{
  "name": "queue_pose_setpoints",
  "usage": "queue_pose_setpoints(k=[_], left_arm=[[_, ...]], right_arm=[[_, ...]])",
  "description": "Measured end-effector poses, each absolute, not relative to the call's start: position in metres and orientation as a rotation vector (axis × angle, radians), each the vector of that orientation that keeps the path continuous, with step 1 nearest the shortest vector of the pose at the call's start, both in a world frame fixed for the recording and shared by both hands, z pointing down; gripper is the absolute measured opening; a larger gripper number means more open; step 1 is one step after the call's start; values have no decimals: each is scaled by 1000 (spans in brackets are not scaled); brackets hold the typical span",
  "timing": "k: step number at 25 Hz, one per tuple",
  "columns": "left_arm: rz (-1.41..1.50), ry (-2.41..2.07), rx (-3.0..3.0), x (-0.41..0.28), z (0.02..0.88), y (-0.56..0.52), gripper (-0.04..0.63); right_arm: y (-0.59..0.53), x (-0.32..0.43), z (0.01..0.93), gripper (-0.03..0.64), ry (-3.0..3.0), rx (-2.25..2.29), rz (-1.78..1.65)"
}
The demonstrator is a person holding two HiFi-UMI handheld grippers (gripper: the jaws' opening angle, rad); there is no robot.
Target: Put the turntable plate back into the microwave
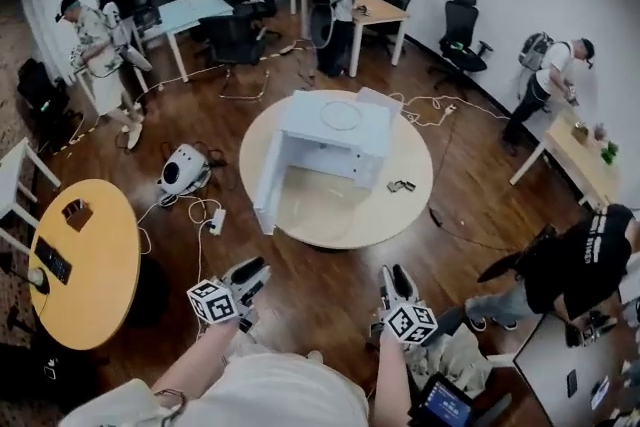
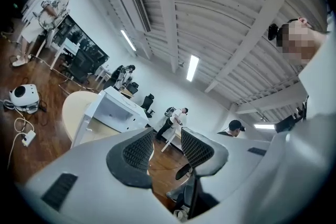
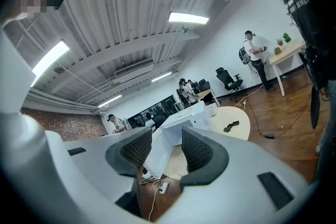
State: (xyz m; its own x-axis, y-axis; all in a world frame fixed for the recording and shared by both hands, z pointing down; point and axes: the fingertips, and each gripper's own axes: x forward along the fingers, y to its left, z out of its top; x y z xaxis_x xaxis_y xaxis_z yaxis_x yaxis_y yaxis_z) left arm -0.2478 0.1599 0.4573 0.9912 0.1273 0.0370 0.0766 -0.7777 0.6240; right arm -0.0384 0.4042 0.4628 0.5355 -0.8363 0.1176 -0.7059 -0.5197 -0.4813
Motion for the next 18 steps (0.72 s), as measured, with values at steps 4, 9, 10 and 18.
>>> queue_pose_setpoints(k=[4,9,10,18], left_arm=[[113,66,2500,-256,462,173,156],[131,-22,2518,-271,466,182,156],[136,-30,2516,-269,470,182,156],[184,-75,2472,-251,486,182,156]], right_arm=[[385,-39,481,183,1329,-2334,-489],[375,-41,492,183,1354,-2277,-510],[373,-38,496,183,1351,-2271,-511],[372,-26,523,183,1307,-2293,-591]])
